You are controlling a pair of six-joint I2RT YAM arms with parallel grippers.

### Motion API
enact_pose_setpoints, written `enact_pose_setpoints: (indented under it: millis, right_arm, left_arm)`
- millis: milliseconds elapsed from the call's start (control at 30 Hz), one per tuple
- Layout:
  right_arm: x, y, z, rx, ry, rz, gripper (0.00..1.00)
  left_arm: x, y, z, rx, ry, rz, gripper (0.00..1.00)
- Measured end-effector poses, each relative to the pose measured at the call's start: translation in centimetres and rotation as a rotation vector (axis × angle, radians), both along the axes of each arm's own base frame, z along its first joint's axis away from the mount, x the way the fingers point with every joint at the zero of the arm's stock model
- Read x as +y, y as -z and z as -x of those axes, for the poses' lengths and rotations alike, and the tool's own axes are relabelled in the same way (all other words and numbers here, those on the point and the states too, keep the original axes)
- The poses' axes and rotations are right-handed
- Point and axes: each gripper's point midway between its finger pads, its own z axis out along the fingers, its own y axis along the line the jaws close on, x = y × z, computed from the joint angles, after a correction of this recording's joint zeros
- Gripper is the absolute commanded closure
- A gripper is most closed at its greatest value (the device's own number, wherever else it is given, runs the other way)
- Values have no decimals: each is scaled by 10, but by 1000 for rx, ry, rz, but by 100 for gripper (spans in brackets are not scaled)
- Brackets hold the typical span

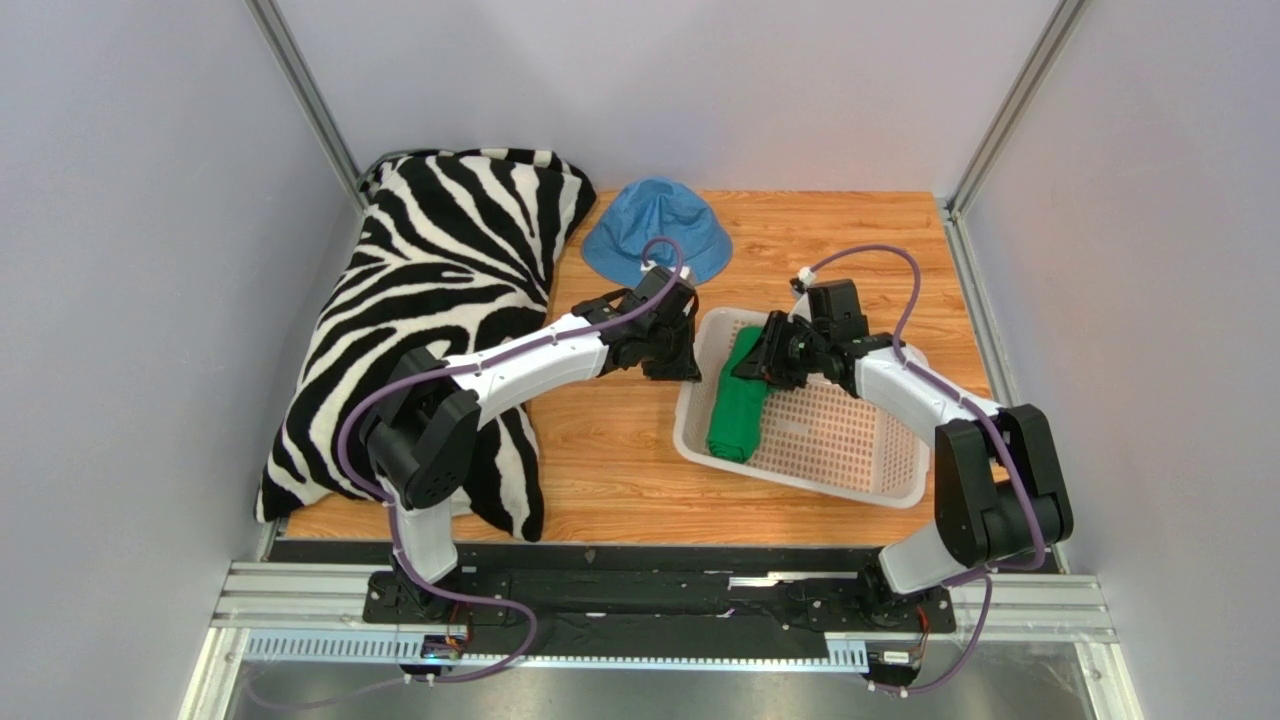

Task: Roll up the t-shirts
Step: Flatten out the bin at the corner of the board, then place the T-shirt in the bin.

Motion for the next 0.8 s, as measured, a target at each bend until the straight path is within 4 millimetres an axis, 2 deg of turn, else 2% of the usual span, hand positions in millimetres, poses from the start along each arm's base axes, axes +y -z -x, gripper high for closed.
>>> enact_pose_setpoints:
  millis: [200, 433, 533, 633, 800]
  right_arm:
    - [25, -19, 8, -50, -151, -61, 100]
    - [63, -60, 15, -158, -305, -146, 100]
    - [73, -70, 17, -197, -346, -194, 100]
    - [70, -59, 20, -187, -341, -204, 100]
    - [44, -19, 29, -83, -260, -147, 100]
  left_arm:
    - [16, -3, -3, -30, 9, -75, 100]
    - [44, -9, 0, -31, -28, -127, 100]
    - [51, -7, 2, -24, -48, -140, 100]
    - [57, -5, 4, -12, -69, -146, 100]
    - [63, 1, 12, 21, -105, -143, 100]
